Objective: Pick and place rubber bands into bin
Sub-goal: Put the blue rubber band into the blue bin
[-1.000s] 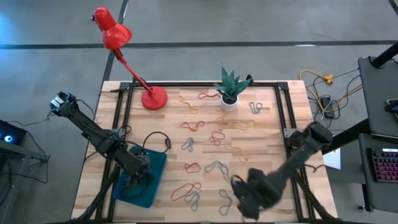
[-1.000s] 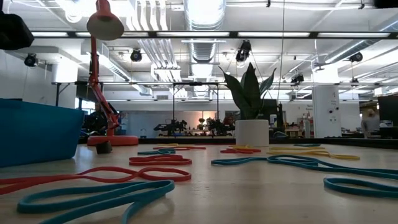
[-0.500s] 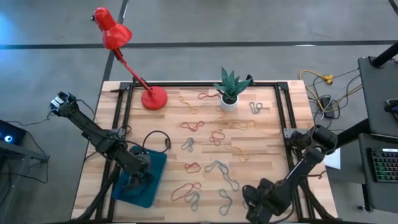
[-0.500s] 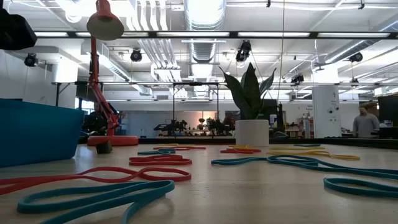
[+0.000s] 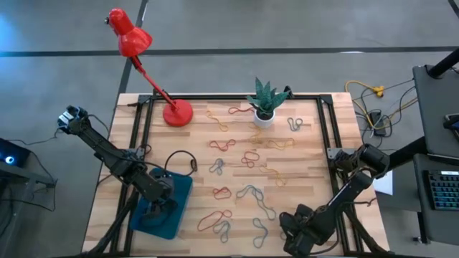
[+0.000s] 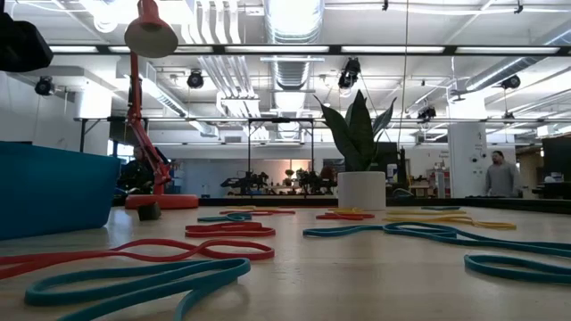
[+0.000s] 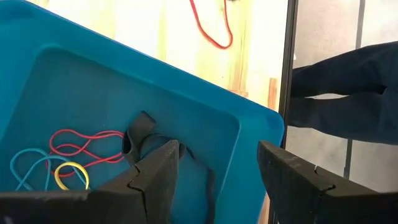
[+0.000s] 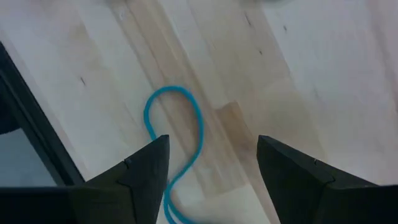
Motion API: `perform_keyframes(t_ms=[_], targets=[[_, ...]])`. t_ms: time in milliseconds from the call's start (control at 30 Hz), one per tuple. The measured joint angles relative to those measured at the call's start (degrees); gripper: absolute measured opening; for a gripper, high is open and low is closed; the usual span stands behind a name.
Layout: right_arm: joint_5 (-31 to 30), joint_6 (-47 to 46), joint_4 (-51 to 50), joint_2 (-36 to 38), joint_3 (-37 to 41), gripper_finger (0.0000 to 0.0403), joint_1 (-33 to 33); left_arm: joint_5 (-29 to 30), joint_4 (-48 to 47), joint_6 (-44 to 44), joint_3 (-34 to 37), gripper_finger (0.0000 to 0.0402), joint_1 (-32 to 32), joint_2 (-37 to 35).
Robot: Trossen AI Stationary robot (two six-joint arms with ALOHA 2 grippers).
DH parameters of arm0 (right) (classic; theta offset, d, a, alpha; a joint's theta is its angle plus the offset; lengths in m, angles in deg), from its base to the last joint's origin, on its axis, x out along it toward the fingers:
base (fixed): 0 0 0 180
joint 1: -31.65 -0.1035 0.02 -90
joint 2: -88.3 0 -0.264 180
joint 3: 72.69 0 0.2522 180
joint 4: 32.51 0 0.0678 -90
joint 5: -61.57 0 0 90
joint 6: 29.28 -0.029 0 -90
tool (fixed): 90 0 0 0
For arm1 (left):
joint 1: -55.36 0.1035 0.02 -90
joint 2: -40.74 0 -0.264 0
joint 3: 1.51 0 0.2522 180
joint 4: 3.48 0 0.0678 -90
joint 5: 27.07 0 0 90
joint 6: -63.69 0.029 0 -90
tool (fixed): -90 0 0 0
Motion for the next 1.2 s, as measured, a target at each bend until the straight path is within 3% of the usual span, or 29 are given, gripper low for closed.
perform_keyframes(t_ms=[700,967,1200], targets=[[-1.73,9.54,1.66,-0.95,2.8,0.0226,-0.04,0.41,-0.04,0.04,0.02,0.0202,0.0,0.0],[-2.7,14.13,-3.6,-7.15,-4.03,0.0226,-0.02,0.41,-0.04,0.04,0.02,0.0202,0.0,0.0],[-3.71,12.25,-12.58,-11.33,-11.44,0.0217,-0.02,0.41,-0.02,0.06,0.02,0.0202,0.0,0.0]])
